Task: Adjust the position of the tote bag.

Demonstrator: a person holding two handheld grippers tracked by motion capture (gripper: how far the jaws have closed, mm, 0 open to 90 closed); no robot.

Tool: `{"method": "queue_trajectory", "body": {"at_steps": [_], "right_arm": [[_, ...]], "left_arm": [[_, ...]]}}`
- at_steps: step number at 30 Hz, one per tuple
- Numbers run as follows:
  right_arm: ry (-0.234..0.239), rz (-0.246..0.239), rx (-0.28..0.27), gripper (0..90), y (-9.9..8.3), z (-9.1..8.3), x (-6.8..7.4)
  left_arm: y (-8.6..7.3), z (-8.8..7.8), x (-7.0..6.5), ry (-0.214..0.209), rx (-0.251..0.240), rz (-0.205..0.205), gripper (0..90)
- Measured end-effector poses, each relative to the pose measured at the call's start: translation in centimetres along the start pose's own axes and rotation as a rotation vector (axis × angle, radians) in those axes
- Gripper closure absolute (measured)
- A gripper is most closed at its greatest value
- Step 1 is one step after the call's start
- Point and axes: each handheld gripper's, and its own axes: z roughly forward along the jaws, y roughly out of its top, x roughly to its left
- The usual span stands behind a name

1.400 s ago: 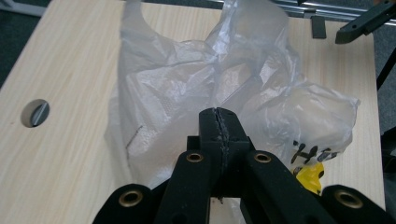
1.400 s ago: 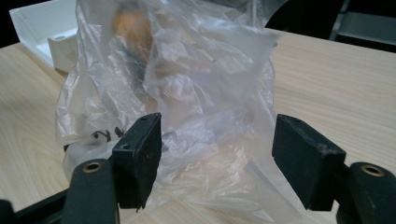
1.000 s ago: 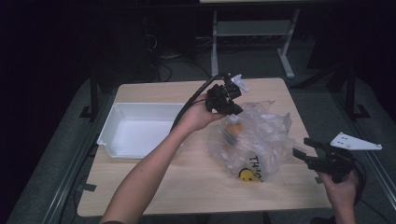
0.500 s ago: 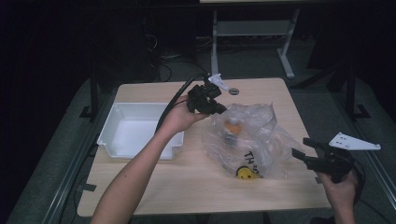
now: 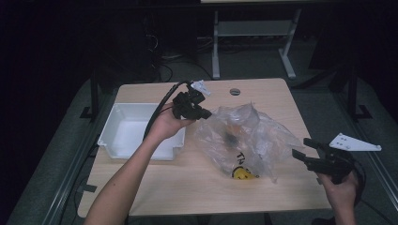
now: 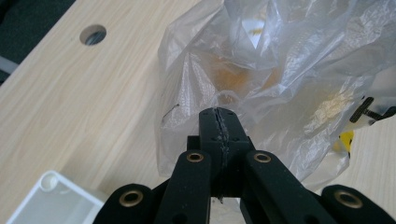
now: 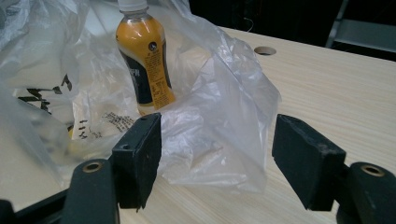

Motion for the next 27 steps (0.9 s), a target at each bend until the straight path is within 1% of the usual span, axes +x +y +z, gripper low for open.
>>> {"method": "queue_trajectory", "body": {"at_steps": [3,4,5,15,20,21,24,25,26,27], "right_arm": [[0.000,0.000,0.000,32.6,0.0,0.0,0.1],[0.000,-0.001,0.001,32.6,0.0,0.0,0.1],[0.000,-0.003,0.002,32.6,0.0,0.1,0.1],[0.005,-0.003,0.010,32.6,0.1,0.3,0.3],[0.006,-0.008,0.012,32.6,0.1,0.3,0.3],[0.007,-0.008,0.013,32.6,0.1,0.4,0.3],[0.010,-0.009,0.014,32.6,0.1,0.4,0.4],[0.010,-0.010,0.013,32.6,0.1,0.4,0.4],[0.011,-0.010,0.013,32.6,0.1,0.4,0.4],[0.012,-0.010,0.014,32.6,0.1,0.4,0.4]], "left_arm": [[-0.7,0.1,0.2,0.000,0.014,-0.004,90.0],[-0.7,0.1,0.2,0.000,0.014,-0.004,90.0],[-1.2,0.2,0.3,0.000,0.016,-0.015,90.0],[-3.3,0.7,0.9,-0.006,0.044,-0.046,90.0],[-4.4,1.1,1.1,-0.016,0.068,-0.066,90.0],[-4.6,1.1,1.2,-0.018,0.078,-0.062,90.0],[-5.1,1.3,1.3,-0.024,0.073,-0.078,90.0],[-5.2,1.3,1.4,-0.025,0.080,-0.071,90.0],[-5.4,1.4,1.3,-0.025,0.075,-0.084,90.0],[-5.5,1.4,1.3,-0.027,0.077,-0.088,90.0]]}}
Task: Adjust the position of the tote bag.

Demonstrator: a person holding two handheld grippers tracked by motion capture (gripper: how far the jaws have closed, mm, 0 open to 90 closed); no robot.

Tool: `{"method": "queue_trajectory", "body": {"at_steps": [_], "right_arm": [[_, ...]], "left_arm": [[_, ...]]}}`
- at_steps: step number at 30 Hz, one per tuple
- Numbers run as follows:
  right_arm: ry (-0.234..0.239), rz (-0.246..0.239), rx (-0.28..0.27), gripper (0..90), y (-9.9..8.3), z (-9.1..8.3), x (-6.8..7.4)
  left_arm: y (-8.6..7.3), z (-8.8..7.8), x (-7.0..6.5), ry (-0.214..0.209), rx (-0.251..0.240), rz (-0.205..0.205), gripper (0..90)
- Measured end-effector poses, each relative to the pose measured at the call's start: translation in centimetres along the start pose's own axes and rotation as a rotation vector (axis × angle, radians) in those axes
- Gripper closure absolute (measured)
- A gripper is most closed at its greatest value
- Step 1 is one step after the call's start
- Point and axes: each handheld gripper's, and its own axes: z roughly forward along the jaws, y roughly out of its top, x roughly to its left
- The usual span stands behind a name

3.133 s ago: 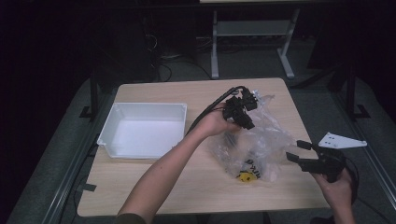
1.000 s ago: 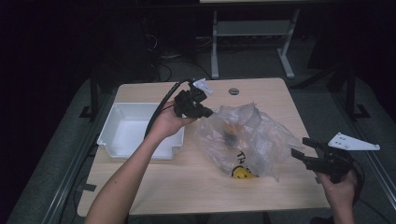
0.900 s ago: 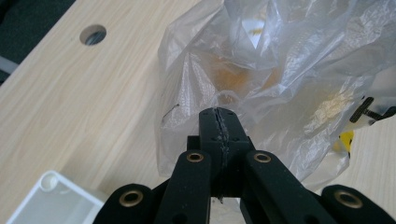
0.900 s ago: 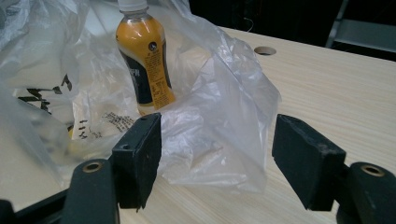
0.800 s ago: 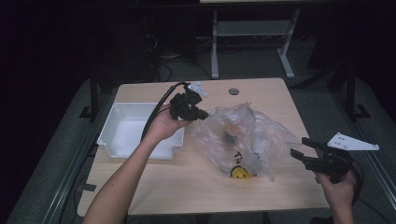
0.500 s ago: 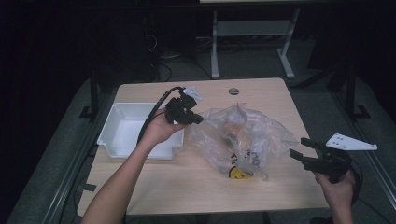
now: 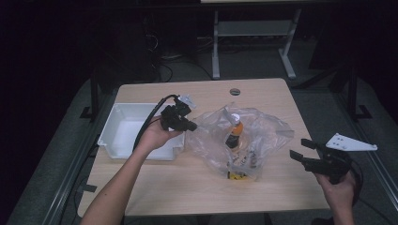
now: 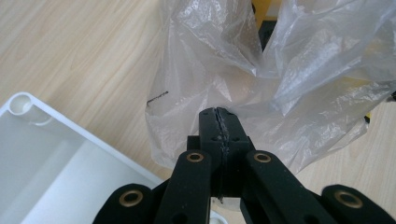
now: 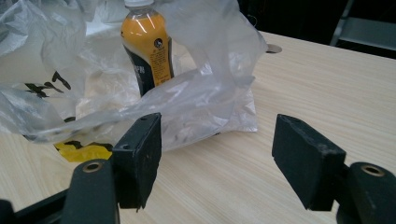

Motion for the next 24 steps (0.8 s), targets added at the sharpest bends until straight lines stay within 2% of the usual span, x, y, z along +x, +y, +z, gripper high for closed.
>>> {"method": "queue_trajectory", "body": {"at_steps": [7,9,13,17,19,21,23,24], "right_arm": [[0.019,-0.003,0.007,31.4,0.6,0.2,0.1],[0.010,-0.019,0.021,30.1,1.3,0.3,0.1],[0.011,-0.028,0.008,26.7,2.9,0.3,-0.2],[0.028,-0.060,0.033,29.1,4.3,1.1,0.0],[0.038,-0.070,0.031,36.6,4.9,1.6,0.2],[0.031,-0.070,0.048,48.0,5.3,2.3,0.3],[0.036,-0.073,0.068,68.4,5.5,2.9,0.4],[0.040,-0.079,0.069,75.3,5.5,3.1,0.5]], "left_arm": [[-0.3,0.0,0.0,-0.001,-0.005,-0.008,90.0],[-0.4,0.0,0.0,0.001,-0.010,-0.015,90.0],[-0.5,-0.3,0.1,0.002,-0.010,-0.011,90.0],[-0.5,-0.4,0.1,0.000,-0.018,-0.015,90.0],[-0.4,-0.3,0.1,-0.002,-0.019,-0.014,90.0],[-0.4,-0.3,0.1,-0.007,-0.012,-0.009,90.0],[-0.4,-0.3,0.1,-0.011,-0.008,-0.009,90.0],[-0.4,-0.2,0.1,-0.016,-0.008,-0.012,90.0]]}}
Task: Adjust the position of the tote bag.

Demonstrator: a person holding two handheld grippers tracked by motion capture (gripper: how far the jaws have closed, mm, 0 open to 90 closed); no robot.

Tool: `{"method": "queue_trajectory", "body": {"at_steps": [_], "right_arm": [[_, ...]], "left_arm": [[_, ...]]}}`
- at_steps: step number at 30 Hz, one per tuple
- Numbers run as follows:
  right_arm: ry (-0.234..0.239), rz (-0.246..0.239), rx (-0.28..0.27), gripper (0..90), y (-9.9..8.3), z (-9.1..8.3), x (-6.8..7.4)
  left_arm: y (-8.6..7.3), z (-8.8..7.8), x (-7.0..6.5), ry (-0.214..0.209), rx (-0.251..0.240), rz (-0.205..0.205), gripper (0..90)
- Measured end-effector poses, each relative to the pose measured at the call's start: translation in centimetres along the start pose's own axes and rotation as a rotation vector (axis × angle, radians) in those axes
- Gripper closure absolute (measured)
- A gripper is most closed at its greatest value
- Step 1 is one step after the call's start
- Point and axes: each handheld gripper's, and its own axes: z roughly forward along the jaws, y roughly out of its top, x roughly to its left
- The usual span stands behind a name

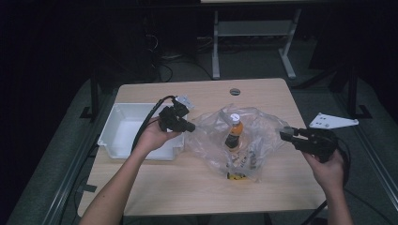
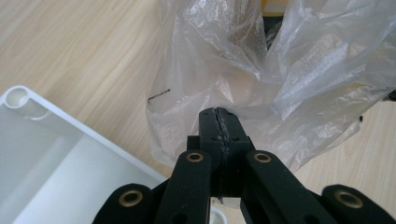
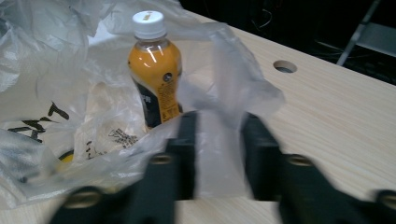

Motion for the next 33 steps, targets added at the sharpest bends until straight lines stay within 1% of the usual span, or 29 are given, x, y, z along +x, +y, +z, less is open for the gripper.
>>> {"method": "queue_trajectory", "body": {"at_steps": [1,3,4,5,6,8,9,10,11,12,13,14,15,17,18,20,21,22,25,26,27,28,30,31,33], "right_arm": [[0.007,-0.006,0.004,82.2,0.1,0.2,0.1],[0.019,-0.023,0.006,89.5,0.1,0.6,0.6],[0.025,-0.027,0.005,89.6,0.2,0.8,0.8],[0.030,-0.030,0.008,89.7,0.2,0.9,0.9],[0.040,-0.034,0.007,89.7,0.3,0.9,1.1],[0.055,-0.045,0.016,89.7,0.4,1.0,1.4],[0.056,-0.050,0.020,89.7,0.5,1.0,1.4],[0.060,-0.053,0.019,89.7,0.5,0.9,1.5],[0.061,-0.057,0.018,89.7,0.5,0.9,1.5],[0.063,-0.054,0.015,89.7,0.6,0.9,1.6],[0.064,-0.050,0.015,89.7,0.6,0.8,1.6],[0.064,-0.051,0.015,89.7,0.6,0.8,1.6],[0.063,-0.051,0.014,89.7,0.6,0.8,1.6],[0.065,-0.050,0.012,89.7,0.5,0.7,1.5],[0.065,-0.049,0.011,89.7,0.5,0.7,1.5],[0.064,-0.047,0.010,89.7,0.5,0.6,1.5],[0.064,-0.047,0.007,89.7,0.5,0.6,1.5],[0.065,-0.046,0.006,89.7,0.5,0.6,1.5],[0.066,-0.047,0.002,89.7,0.6,0.5,1.5],[0.067,-0.048,0.001,89.7,0.6,0.5,1.6],[0.069,-0.048,0.001,89.7,0.6,0.5,1.6],[0.069,-0.048,0.001,89.7,0.7,0.5,1.6],[0.073,-0.051,0.000,89.7,0.7,0.5,1.7],[0.074,-0.052,0.000,89.7,0.7,0.5,1.7],[0.076,-0.053,0.002,89.7,0.8,0.6,1.8]], "left_arm": [[0.0,0.0,0.0,-0.002,-0.001,-0.002,90.0],[0.0,-0.1,-0.1,-0.006,-0.008,-0.009,89.6],[0.1,-0.2,-0.1,-0.008,-0.016,-0.014,87.5],[0.1,-0.3,-0.1,-0.012,-0.013,-0.007,86.9],[0.2,-0.5,-0.1,-0.015,-0.018,-0.013,85.2],[0.2,-0.8,-0.2,-0.018,-0.020,-0.009,82.3],[0.3,-1.0,-0.2,-0.022,-0.027,-0.009,81.7],[0.4,-1.1,-0.3,-0.024,-0.039,-0.017,80.1],[0.5,-1.3,-0.4,-0.026,-0.036,-0.008,78.9],[0.6,-1.5,-0.6,-0.024,-0.041,-0.012,78.2],[0.8,-1.8,-0.7,-0.024,-0.038,-0.001,76.8],[0.9,-1.9,-0.8,-0.024,-0.046,-0.006,75.4],[1.1,-2.2,-0.9,-0.025,-0.045,0.004,75.1],[1.4,-2.6,-1.0,-0.027,-0.056,0.008,73.3],[1.5,-2.7,-1.1,-0.029,-0.067,0.001,73.0],[1.8,-3.1,-1.2,-0.026,-0.064,0.013,71.7],[2.0,-3.3,-1.3,-0.026,-0.074,0.008,70.9],[2.1,-3.5,-1.3,-0.031,-0.072,0.018,70.6],[2.2,-3.8,-1.5,-0.032,-0.086,0.011,68.4],[2.2,-4.0,-1.4,-0.036,-0.085,0.017,66.8],[2.2,-4.0,-1.5,-0.041,-0.091,0.006,65.4],[2.2,-4.2,-1.5,-0.039,-0.090,0.007,64.3],[2.3,-4.4,-1.5,-0.047,-0.100,0.003,63.1],[2.3,-4.6,-1.4,-0.057,-0.100,0.007,62.6],[2.5,-4.8,-1.7,-0.063,-0.117,-0.004,61.8]]}}
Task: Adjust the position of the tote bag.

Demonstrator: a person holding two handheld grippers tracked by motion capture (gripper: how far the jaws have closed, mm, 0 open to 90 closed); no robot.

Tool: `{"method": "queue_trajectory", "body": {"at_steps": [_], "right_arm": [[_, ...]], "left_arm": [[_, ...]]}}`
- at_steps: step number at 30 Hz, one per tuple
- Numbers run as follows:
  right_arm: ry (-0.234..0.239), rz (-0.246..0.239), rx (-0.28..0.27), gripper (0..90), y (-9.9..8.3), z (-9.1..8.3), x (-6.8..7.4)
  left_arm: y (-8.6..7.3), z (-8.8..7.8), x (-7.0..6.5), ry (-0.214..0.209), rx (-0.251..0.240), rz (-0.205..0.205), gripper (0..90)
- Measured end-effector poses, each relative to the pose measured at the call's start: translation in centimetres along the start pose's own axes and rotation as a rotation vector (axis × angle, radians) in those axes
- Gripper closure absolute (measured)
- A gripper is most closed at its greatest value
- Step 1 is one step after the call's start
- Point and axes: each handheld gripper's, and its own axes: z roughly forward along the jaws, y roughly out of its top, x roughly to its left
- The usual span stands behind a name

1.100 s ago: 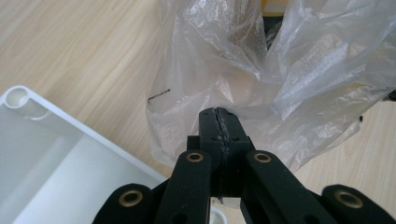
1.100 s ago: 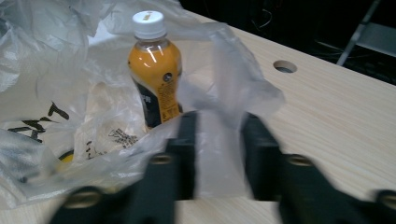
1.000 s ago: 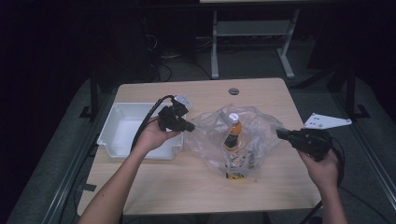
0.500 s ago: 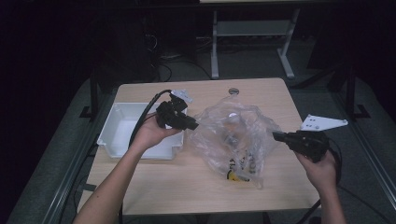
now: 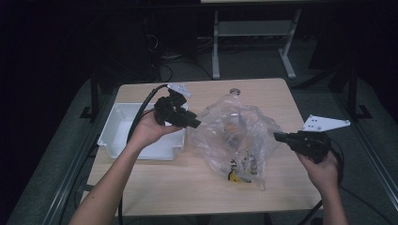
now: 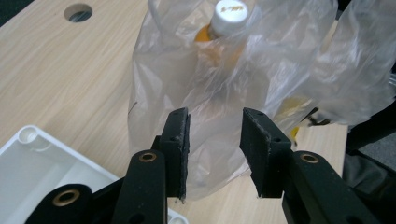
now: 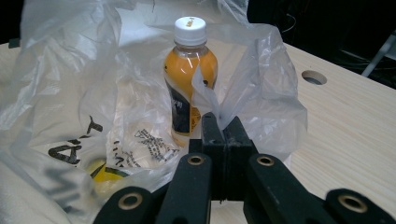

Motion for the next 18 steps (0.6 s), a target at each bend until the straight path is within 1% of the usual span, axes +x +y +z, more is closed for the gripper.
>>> {"method": "queue_trajectory", "body": {"at_steps": [5,8,10,13,18], "right_arm": [[0.001,-0.006,-0.002,89.7,0.1,0.0,0.0],[0.001,-0.007,-0.003,89.7,0.1,0.0,0.1],[0.003,-0.006,-0.004,89.7,0.1,0.0,0.1],[0.006,-0.007,-0.002,89.7,0.1,0.0,0.1],[0.009,-0.010,-0.004,89.7,0.2,0.1,0.1]], "left_arm": [[1.1,-0.3,-0.8,-0.013,-0.011,0.023,59.2],[2.0,-0.5,-1.5,-0.026,-0.011,0.048,57.2],[2.5,-0.5,-2.1,-0.038,-0.017,0.056,55.6],[3.2,-0.5,-2.8,-0.057,-0.022,0.079,55.2],[4.2,-0.6,-3.9,-0.079,-0.030,0.099,51.9]]}}
